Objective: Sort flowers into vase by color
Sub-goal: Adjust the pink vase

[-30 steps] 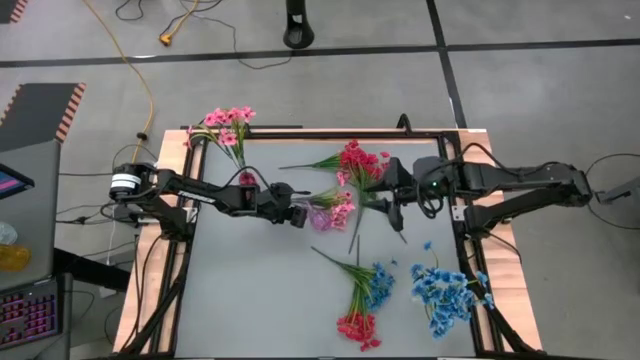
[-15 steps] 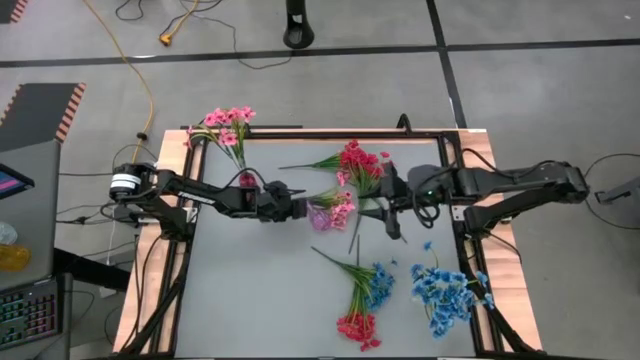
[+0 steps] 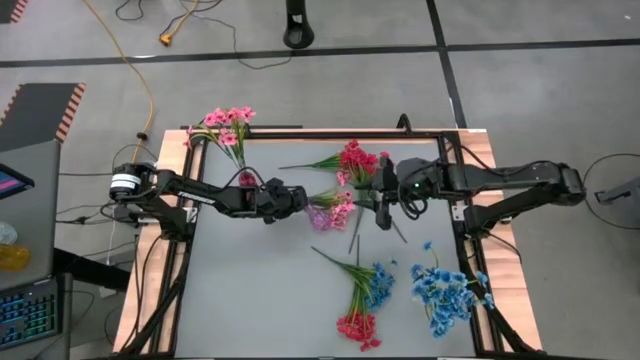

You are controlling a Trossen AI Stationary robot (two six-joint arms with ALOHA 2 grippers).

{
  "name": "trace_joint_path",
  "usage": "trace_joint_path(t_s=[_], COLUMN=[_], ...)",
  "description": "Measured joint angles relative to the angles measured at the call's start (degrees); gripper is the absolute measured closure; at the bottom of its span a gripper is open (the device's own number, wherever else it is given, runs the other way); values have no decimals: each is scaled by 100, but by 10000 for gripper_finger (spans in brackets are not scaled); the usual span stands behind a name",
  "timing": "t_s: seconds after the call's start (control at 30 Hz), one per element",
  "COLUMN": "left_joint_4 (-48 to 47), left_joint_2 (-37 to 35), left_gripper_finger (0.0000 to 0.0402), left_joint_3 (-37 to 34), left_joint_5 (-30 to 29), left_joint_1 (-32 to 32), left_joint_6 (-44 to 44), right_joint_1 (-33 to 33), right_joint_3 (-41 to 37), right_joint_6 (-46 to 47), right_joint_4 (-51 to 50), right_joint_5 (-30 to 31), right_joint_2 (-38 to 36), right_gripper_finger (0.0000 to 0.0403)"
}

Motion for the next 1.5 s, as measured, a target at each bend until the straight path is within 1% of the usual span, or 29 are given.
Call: trace_joint_path(t_s=[0.13, 0.27, 0.37, 0.53, 0.73, 0.87, 0.97, 1.07, 1.17, 1.33, 1.5], left_joint_4=[-1, 78, 429, 1287, 1482, 1555, 1515, 1447, 1403, 1504, 1598], left_joint_2=[1, 190, 538, 974, 1263, 1303, 1303, 1294, 1291, 1303, 1311], left_gripper_finger=[239, 239, 239, 239, 239, 239, 239, 239, 239, 239, 239], left_joint_3=[0, 0, 6, 7, 22, 15, 13, 15, 15, 8, -2], left_joint_5=[-2, 18, 160, 177, 171, 226, 455, 765, 873, 1139, 1223], left_joint_1=[0, -6, -22, -16, 57, 143, 247, 340, 395, 512, 527], left_joint_6=[-131, -157, -305, -238, -479, -173, 98, 148, 187, -28, -636], right_joint_1=[-55, -75, -75, -75, -75, -75, -75, -75, -75, -75, -75], right_joint_3=[-1, -1, -1, -1, -1, -1, -1, -1, -1, -1, -1], right_joint_6=[-31, -44, -45, -44, -44, -43, -44, -42, -42, -42, -40], right_joint_4=[13, 14, 6, 6, 0, -5, -20, -30, -34, -40, -42], right_joint_5=[0, 0, -2, -2, -4, -4, -4, -5, -7, -9, -9], right_joint_2=[84, 155, 174, 167, 163, 163, 163, 163, 163, 163, 161], right_gripper_finger=[179, 179, 179, 179, 179, 179, 179, 179, 179, 179, 179])
